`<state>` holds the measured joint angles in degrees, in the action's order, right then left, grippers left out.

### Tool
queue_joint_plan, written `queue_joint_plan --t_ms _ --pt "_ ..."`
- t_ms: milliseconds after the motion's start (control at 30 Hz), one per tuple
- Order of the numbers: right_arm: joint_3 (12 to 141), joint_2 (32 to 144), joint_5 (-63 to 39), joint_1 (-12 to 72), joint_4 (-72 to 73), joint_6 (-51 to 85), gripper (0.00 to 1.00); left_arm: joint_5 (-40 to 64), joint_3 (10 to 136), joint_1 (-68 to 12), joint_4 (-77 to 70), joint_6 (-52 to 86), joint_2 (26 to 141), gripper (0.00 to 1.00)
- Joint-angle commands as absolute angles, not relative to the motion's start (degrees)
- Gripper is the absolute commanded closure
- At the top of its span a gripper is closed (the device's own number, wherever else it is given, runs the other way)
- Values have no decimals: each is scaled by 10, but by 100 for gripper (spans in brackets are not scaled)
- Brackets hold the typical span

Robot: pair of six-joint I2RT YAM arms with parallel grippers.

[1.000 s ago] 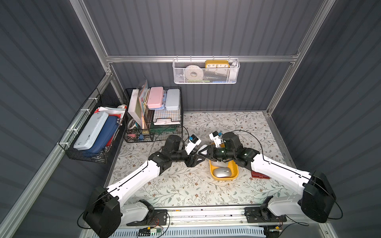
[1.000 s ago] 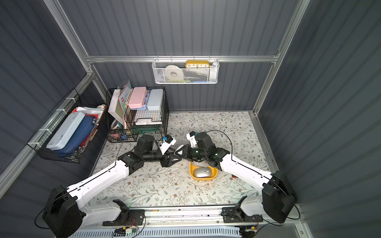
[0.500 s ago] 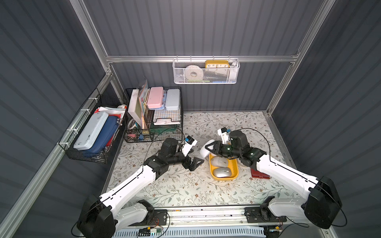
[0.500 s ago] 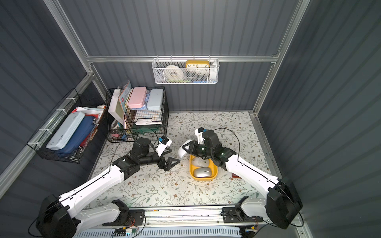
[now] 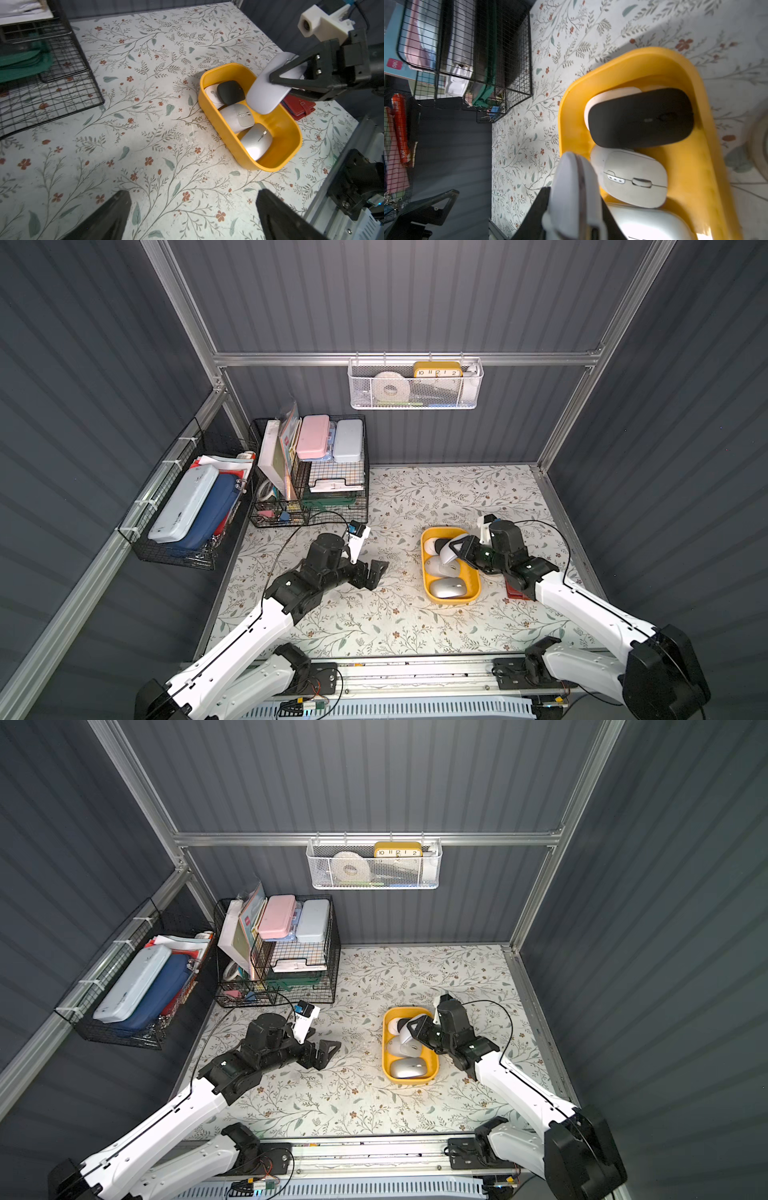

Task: Put the mouse in the storage box
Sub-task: Place the mouse in the storage box.

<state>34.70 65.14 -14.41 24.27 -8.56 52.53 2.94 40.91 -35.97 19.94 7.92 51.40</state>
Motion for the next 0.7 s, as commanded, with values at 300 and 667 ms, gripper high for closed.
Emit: queue_joint_plan --t_ms 300,667 --pt "280 623 -148 272 -49 571 77 -5 404 -359 229 106 511 1" --pt "258 623 -90 306 -34 594 75 -6 397 -360 226 115 511 1"
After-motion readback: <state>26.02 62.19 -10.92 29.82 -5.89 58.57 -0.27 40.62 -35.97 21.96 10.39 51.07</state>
